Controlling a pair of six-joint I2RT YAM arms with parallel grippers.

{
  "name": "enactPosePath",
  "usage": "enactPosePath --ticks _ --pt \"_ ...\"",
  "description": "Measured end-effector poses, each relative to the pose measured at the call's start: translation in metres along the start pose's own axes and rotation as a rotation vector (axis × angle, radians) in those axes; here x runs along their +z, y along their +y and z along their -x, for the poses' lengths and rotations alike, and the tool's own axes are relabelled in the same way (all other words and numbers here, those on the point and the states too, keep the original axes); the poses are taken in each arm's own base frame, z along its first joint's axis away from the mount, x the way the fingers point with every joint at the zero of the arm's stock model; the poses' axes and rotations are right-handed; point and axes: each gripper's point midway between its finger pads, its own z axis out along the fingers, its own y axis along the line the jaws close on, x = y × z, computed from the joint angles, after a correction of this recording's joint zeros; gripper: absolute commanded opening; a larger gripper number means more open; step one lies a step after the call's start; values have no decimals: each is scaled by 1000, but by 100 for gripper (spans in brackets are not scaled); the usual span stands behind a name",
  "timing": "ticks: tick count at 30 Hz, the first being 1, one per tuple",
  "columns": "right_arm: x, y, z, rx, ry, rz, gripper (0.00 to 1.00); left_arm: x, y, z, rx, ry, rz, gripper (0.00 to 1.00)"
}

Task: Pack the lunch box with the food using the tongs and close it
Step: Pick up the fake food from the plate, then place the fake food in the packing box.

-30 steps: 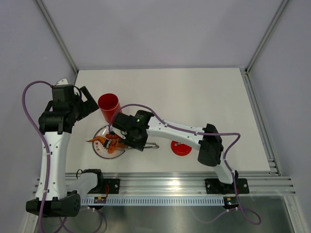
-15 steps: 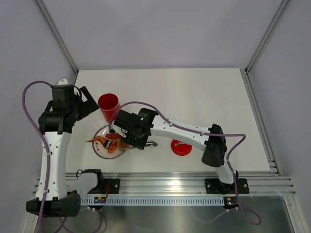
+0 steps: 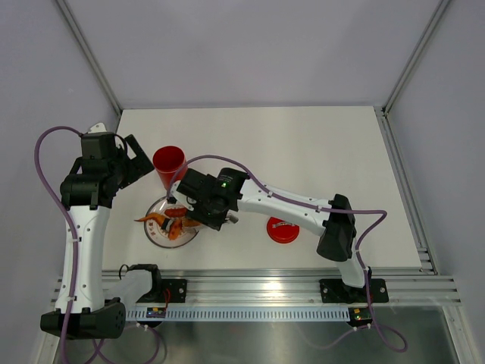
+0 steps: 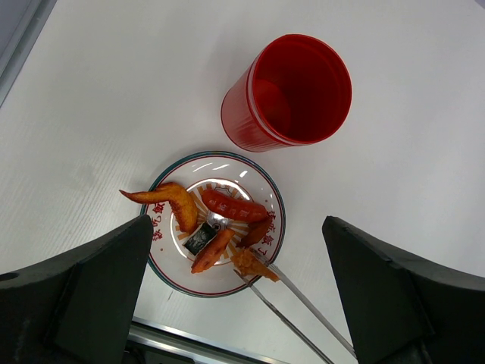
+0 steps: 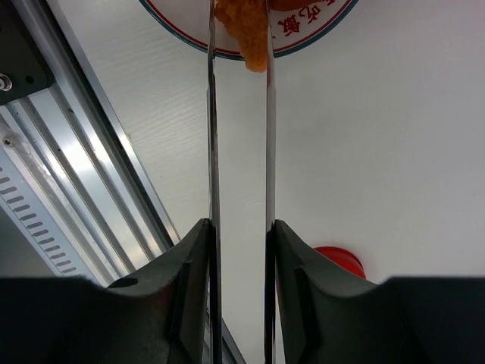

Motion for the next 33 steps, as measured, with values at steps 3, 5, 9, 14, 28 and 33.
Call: enactPosePath --ticks 3,5,9,14,28,33 --pt "1 -1 5 5 -21 -6 0 1 0 0 0 0 -1 99" --pt "1 -1 8 8 -31 -8 0 3 0 -1 -1 8 3 99" --pt "-1 -2 13 10 -51 -9 0 13 0 -4 -9 40 14 99" --pt "-4 -3 22 18 -82 -13 0 20 0 -4 -20 62 22 99" --pt "-24 -20 37 36 -159 -109 0 0 -9 38 -94 -39 -15 99" --pt "-42 -31 54 52 -243 -157 0 -2 -13 37 -118 -31 -35 99"
